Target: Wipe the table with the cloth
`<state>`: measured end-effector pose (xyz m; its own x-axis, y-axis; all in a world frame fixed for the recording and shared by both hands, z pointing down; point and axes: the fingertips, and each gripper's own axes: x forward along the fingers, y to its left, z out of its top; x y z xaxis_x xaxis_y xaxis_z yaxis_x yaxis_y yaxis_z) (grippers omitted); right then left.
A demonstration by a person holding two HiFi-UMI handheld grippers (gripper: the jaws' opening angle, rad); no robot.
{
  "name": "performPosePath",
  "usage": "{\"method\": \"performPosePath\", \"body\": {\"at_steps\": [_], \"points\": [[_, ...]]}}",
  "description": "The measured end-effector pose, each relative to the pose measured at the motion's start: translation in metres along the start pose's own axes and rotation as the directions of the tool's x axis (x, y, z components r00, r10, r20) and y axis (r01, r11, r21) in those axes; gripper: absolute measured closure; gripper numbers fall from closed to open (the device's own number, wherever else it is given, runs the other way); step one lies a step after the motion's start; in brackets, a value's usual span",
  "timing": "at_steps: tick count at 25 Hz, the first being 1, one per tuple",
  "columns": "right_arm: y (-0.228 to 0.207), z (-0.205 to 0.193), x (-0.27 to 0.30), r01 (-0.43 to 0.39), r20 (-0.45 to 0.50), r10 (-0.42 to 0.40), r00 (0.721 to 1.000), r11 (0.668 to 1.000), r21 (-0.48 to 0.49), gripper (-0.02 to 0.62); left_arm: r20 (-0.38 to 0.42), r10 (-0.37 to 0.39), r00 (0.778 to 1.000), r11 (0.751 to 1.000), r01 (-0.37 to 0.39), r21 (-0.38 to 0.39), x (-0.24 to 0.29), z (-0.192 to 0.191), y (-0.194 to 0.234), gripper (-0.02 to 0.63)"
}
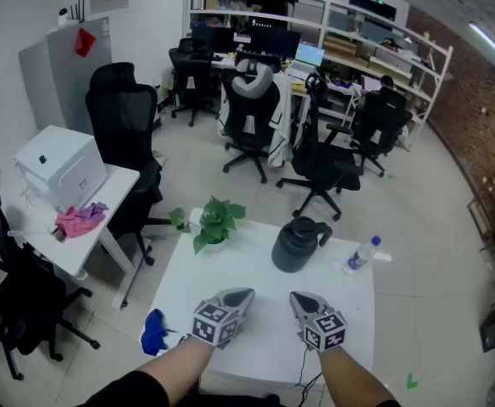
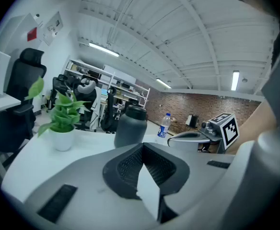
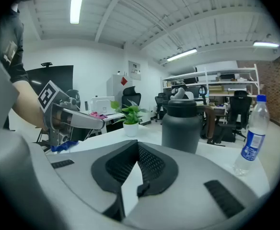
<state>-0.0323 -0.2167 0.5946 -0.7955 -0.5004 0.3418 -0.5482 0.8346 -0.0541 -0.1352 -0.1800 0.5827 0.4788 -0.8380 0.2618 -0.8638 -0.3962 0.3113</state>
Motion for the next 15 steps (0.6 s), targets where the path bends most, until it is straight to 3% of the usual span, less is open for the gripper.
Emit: {"method": "performPosePath", "body": {"at_steps": [7,12,15], "points": [[0.065,0.016,0.045,-0.114,0.020,0.114,0.993,0.993,-0.027,0.583,0.012,0.171,0.985,0.984,-0.170,-0.043,-0.093,-0.016,0.069,0.606],[0.133,0.019,0.087,-0.246,-0.002,0.246,0.969,0.967,-0.064,0.583,-0.044,0.263,0.964,0.965,-0.263,0.009,-0.160,-0.049,0.108,0.606],[0.169,0.017,0.106,-0.323,-0.025,0.322,0.946,0.942,-0.096,0.583,-0.092,0.298,0.950,0.953,-0.291,0.083,-0.197,-0.068,0.123,0.606]]}}
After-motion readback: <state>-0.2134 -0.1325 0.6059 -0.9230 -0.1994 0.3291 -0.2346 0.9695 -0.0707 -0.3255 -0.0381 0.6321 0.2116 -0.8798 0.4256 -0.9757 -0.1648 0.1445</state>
